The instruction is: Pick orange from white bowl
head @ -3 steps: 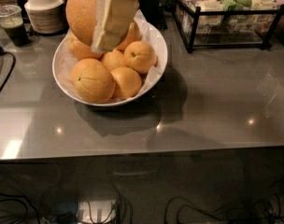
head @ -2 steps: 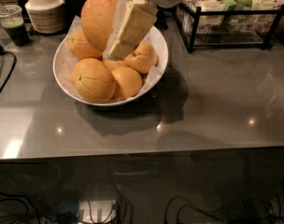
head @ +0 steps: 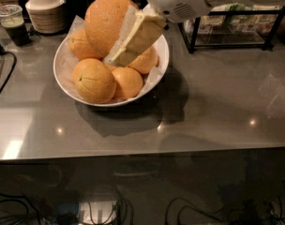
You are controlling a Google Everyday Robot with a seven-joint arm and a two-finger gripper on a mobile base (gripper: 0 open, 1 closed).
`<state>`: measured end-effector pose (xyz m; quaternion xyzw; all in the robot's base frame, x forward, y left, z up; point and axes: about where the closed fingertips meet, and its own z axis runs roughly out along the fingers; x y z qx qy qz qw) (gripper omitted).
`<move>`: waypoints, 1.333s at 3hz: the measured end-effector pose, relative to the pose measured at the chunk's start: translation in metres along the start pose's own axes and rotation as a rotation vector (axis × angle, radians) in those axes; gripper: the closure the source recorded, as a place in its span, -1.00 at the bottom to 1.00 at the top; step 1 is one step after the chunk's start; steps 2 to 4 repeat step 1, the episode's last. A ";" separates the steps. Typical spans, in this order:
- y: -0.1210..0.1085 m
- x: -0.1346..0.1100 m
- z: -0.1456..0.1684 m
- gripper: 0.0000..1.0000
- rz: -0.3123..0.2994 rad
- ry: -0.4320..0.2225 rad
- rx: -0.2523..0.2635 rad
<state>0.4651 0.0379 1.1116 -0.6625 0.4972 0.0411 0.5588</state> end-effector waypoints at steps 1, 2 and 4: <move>0.000 -0.002 0.000 1.00 0.000 -0.001 0.001; 0.000 -0.002 0.000 1.00 0.000 -0.001 0.001; 0.000 -0.002 0.000 1.00 0.000 -0.001 0.001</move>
Offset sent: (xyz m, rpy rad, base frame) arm 0.0000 0.0000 0.0000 0.0000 0.0000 0.0000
